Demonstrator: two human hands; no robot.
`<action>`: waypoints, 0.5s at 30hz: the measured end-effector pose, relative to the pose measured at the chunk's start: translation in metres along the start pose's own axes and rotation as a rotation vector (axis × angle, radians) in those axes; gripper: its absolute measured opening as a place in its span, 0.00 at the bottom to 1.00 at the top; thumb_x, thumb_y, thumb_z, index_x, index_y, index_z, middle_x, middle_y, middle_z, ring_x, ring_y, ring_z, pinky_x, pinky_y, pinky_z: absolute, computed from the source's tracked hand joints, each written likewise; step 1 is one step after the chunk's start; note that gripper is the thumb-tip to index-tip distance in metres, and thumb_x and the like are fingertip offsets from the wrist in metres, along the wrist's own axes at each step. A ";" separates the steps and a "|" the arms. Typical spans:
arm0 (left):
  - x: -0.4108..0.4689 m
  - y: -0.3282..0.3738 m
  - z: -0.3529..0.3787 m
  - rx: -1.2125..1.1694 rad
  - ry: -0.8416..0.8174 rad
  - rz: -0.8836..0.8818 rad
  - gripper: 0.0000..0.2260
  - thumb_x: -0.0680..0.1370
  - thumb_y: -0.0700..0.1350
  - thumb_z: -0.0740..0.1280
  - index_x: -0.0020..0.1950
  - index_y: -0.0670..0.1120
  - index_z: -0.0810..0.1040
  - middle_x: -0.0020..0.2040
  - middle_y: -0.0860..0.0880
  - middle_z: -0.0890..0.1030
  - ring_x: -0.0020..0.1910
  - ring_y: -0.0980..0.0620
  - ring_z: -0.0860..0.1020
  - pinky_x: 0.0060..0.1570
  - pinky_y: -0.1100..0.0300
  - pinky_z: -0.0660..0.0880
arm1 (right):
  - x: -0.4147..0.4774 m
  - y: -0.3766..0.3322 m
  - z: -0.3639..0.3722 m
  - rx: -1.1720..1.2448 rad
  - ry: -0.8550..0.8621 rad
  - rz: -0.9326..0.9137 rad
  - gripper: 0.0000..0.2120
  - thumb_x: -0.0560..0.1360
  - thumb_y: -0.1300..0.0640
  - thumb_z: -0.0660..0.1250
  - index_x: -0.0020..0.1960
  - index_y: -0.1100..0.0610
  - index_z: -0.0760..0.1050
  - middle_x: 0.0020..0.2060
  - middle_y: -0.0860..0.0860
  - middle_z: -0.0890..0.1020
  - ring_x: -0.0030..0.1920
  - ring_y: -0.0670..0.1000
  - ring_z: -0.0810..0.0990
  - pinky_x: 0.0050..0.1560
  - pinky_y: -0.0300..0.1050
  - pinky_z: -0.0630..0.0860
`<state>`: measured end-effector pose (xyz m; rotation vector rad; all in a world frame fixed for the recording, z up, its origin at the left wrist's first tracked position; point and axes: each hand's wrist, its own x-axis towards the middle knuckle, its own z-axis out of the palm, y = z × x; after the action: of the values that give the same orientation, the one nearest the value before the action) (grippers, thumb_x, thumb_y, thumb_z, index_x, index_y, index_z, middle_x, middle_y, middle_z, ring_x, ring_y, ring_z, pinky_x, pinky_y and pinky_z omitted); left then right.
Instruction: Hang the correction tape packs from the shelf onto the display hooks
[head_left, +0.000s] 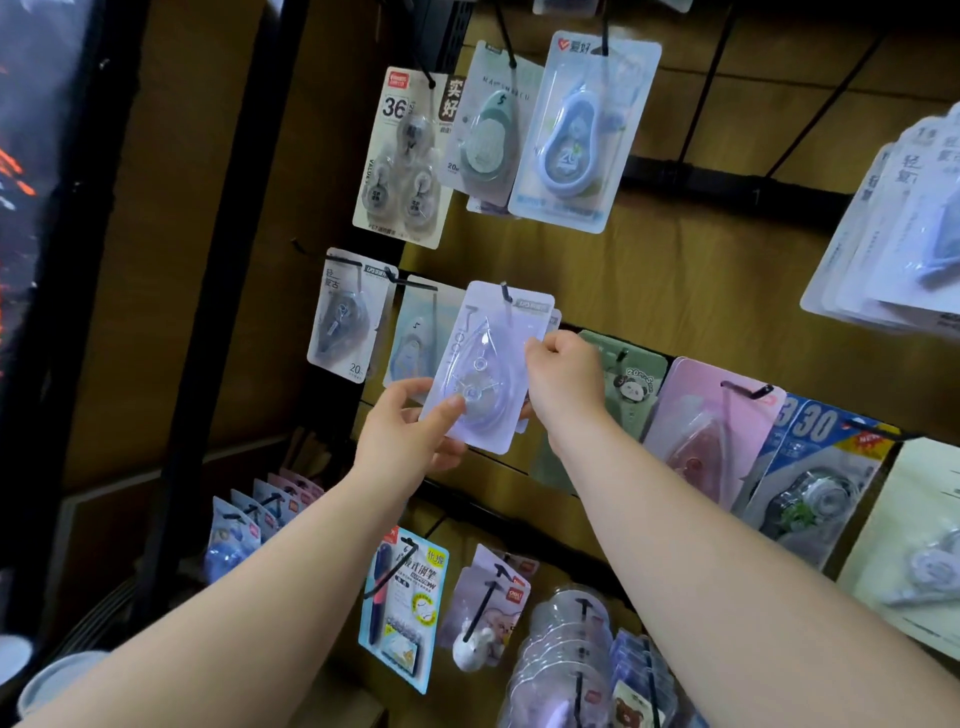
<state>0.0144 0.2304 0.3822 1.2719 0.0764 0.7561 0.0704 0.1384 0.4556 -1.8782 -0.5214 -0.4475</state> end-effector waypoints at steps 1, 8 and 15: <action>0.003 -0.004 0.004 -0.014 0.012 -0.012 0.14 0.76 0.45 0.66 0.60 0.46 0.69 0.43 0.46 0.78 0.31 0.53 0.77 0.36 0.62 0.79 | 0.002 0.002 0.001 -0.014 0.030 -0.023 0.18 0.77 0.60 0.56 0.29 0.55 0.59 0.27 0.52 0.66 0.34 0.56 0.70 0.21 0.34 0.69; 0.033 -0.036 0.023 -0.025 0.037 -0.050 0.16 0.76 0.45 0.66 0.62 0.44 0.69 0.39 0.50 0.75 0.31 0.54 0.75 0.36 0.62 0.76 | 0.020 0.018 0.007 -0.225 0.101 -0.061 0.09 0.79 0.58 0.55 0.41 0.58 0.68 0.30 0.49 0.70 0.41 0.56 0.70 0.34 0.42 0.61; 0.067 -0.061 0.039 0.078 0.048 0.007 0.16 0.77 0.49 0.64 0.63 0.46 0.69 0.45 0.50 0.76 0.34 0.55 0.71 0.32 0.63 0.69 | 0.038 0.023 0.018 -0.347 0.111 0.038 0.13 0.79 0.61 0.53 0.61 0.63 0.66 0.61 0.60 0.75 0.60 0.61 0.74 0.46 0.46 0.67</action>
<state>0.1112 0.2287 0.3648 1.3283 0.1422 0.7961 0.1158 0.1529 0.4518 -2.1751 -0.3489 -0.6453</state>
